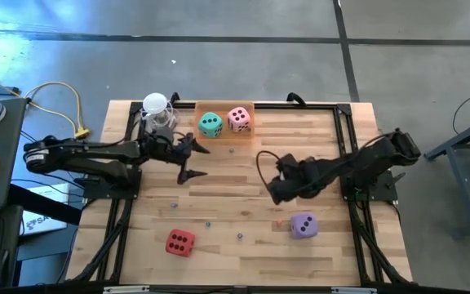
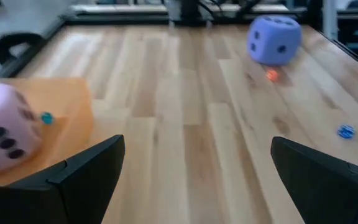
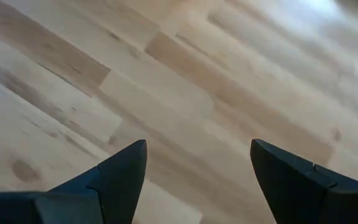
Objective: Pick & Place Dice
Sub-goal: Put the large purple die into the bin
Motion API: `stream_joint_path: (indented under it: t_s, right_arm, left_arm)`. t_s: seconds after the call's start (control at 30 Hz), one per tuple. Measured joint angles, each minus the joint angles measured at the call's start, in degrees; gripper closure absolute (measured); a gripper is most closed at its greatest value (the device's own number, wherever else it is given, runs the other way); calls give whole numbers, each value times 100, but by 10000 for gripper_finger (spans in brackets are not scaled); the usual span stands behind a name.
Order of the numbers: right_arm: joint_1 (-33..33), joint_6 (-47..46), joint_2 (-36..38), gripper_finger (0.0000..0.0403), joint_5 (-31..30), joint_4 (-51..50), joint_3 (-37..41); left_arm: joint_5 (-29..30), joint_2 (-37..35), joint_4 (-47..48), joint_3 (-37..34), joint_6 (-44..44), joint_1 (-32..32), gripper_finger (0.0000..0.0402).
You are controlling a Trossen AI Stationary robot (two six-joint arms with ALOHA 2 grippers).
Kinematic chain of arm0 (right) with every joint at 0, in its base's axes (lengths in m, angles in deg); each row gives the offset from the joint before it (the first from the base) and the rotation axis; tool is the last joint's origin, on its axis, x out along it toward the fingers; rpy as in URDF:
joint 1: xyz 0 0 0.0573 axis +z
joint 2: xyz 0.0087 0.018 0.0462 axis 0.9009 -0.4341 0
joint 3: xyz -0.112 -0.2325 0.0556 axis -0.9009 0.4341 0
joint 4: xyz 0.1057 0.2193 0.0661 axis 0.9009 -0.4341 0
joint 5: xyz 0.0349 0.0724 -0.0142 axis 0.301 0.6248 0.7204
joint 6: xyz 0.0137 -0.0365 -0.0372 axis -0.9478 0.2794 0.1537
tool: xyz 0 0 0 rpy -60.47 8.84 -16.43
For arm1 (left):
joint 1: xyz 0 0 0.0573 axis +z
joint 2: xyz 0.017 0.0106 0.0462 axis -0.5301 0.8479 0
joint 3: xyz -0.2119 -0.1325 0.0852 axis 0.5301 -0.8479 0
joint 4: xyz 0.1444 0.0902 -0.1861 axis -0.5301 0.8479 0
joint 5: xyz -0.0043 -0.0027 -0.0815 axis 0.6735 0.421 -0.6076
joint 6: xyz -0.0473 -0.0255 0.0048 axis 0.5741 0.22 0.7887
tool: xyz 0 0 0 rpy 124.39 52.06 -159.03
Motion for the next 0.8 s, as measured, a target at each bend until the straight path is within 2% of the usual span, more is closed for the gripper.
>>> stream_joint_path:
  t_s: [0.17,0.3,0.53,0.63,0.8]
  right_arm:
    - [504,-1128,0,124,26,-209,0]
    - [823,-1223,-19,124,-136,73,-2]
    - [941,-818,-323,119,-322,527,-2]
    - [941,-681,-472,96,-282,705,-1]
    - [926,-556,-590,23,-273,954,0]
  left_arm:
    - [1,-6,17,0,83,-383,6]
    - [-1,-10,80,0,86,-726,6]
    - [1,-10,81,0,155,-1285,6]
    - [79,-10,79,0,261,-1500,6]
    - [527,-10,81,0,410,-1860,6]
